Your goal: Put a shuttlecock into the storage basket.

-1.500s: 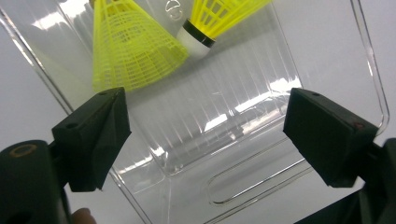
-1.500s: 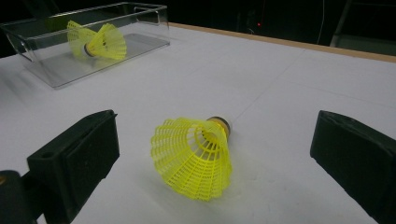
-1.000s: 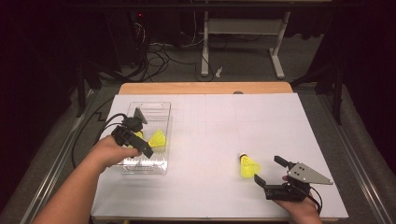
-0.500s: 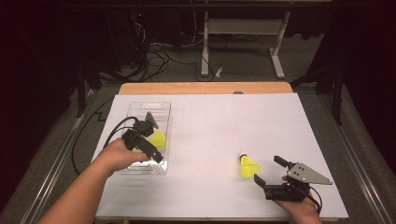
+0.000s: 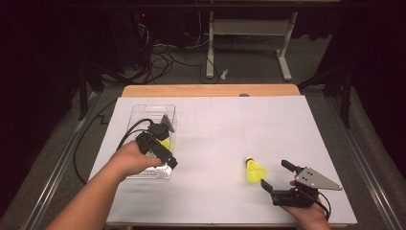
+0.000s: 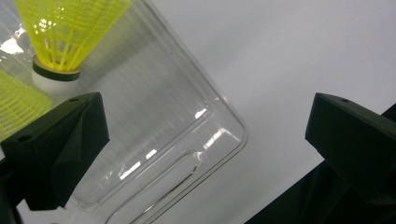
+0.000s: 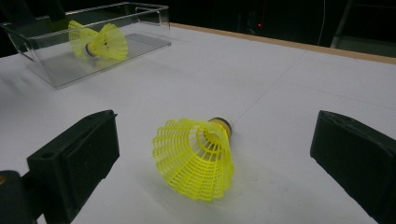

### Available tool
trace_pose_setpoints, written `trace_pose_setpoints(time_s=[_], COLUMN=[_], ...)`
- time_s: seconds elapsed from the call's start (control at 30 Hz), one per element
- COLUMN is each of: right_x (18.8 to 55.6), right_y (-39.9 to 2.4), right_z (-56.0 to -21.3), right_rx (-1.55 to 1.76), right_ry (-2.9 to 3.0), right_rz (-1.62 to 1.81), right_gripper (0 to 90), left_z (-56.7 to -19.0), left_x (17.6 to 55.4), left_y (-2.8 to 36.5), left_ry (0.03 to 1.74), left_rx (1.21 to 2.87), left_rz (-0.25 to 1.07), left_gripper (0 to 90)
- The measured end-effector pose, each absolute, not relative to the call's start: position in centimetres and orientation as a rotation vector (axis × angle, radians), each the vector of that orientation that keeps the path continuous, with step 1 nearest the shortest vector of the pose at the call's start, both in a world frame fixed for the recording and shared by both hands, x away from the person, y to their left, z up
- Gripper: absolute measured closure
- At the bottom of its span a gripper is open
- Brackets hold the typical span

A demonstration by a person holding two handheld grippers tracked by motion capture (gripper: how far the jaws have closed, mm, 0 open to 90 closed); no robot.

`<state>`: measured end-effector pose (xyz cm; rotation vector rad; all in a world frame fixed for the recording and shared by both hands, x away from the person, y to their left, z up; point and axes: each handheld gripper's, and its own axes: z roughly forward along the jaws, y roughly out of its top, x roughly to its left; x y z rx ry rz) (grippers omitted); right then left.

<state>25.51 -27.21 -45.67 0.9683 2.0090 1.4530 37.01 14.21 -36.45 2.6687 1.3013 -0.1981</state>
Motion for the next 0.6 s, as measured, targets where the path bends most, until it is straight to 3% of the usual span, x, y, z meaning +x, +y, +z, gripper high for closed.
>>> trace_pose_setpoints(time_s=[0.6], right_x=[25.6], right_y=[-27.2], right_z=[-45.7], right_rx=[0.97], right_ry=[2.01], right_rz=[1.453], right_gripper=[2.0], left_z=[-35.3], left_x=[36.4], left_y=[9.4], left_ry=[1.179], left_rx=[2.716], left_rz=[-0.2], left_gripper=[0.6])
